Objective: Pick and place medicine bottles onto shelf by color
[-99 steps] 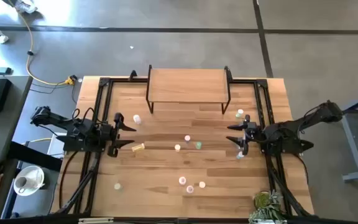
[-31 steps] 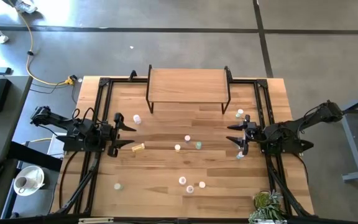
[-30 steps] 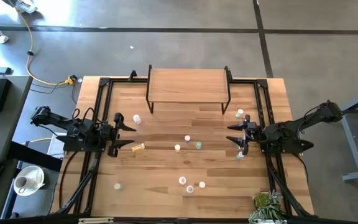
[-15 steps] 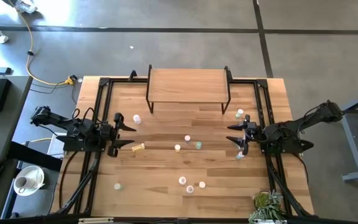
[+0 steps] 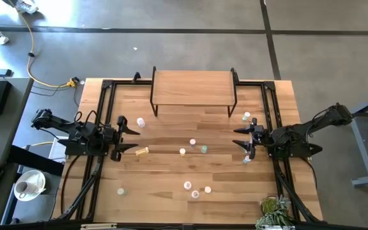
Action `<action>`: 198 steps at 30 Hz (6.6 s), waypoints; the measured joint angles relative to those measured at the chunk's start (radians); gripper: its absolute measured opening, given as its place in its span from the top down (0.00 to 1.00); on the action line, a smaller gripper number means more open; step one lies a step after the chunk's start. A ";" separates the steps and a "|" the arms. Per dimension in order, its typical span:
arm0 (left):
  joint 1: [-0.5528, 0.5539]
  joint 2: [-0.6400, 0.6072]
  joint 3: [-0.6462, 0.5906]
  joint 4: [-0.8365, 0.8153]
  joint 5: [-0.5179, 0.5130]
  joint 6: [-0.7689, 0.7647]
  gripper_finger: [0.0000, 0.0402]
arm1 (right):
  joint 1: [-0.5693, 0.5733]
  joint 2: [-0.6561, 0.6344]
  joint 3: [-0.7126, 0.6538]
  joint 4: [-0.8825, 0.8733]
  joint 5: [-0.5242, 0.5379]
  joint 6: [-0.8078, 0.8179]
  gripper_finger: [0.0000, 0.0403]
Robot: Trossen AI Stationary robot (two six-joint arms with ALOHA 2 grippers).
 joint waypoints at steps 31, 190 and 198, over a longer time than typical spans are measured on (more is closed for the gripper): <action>0.000 0.000 0.000 0.000 0.000 0.000 0.47 | 0.000 0.000 0.000 0.000 0.000 0.000 0.44; 0.288 0.541 0.435 -0.590 -0.424 -0.836 0.36 | 0.000 0.000 0.000 0.000 0.000 0.000 0.44; 0.288 0.675 0.435 -0.674 -0.394 -0.985 0.36 | 0.000 0.000 0.000 0.000 0.000 0.000 0.44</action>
